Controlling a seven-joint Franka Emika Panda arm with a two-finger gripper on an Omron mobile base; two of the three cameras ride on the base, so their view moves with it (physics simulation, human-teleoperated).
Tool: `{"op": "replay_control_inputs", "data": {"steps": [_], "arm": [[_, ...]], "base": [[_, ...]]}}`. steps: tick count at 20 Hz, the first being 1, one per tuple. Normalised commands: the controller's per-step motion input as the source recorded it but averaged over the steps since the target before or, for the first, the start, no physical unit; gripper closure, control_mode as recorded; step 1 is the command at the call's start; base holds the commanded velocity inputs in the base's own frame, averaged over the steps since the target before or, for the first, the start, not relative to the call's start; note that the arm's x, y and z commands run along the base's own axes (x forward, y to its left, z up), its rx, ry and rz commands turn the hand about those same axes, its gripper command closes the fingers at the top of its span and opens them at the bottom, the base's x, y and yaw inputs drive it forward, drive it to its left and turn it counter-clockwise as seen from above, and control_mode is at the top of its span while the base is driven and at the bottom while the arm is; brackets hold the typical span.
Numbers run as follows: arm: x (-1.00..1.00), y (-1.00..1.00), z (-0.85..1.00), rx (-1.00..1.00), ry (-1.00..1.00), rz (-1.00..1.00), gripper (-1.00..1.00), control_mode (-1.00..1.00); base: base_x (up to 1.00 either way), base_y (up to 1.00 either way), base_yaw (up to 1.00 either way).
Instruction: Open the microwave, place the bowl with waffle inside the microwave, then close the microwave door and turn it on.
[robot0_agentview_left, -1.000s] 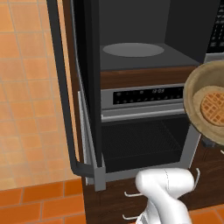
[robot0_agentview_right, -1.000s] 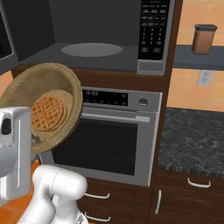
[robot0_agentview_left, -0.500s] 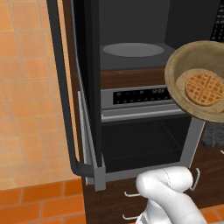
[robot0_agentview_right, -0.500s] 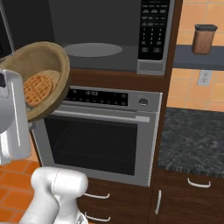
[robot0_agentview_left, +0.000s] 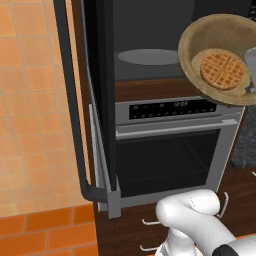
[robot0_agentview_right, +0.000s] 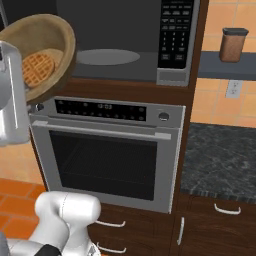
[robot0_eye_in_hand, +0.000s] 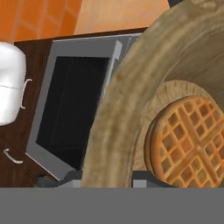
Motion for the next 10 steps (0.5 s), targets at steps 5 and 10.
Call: {"op": "replay_control_inputs", "data": {"steps": [5, 10], "arm": [[0.82, 0.0, 0.03, 0.16, -0.12, 0.0, 1.0, -1.0], [0.99, 0.0, -0.09, 0.04, 0.01, 0.0, 1.0, -1.0]], "base": [[0.0, 0.0, 0.0], [0.0, 0.0, 0.0]]}}
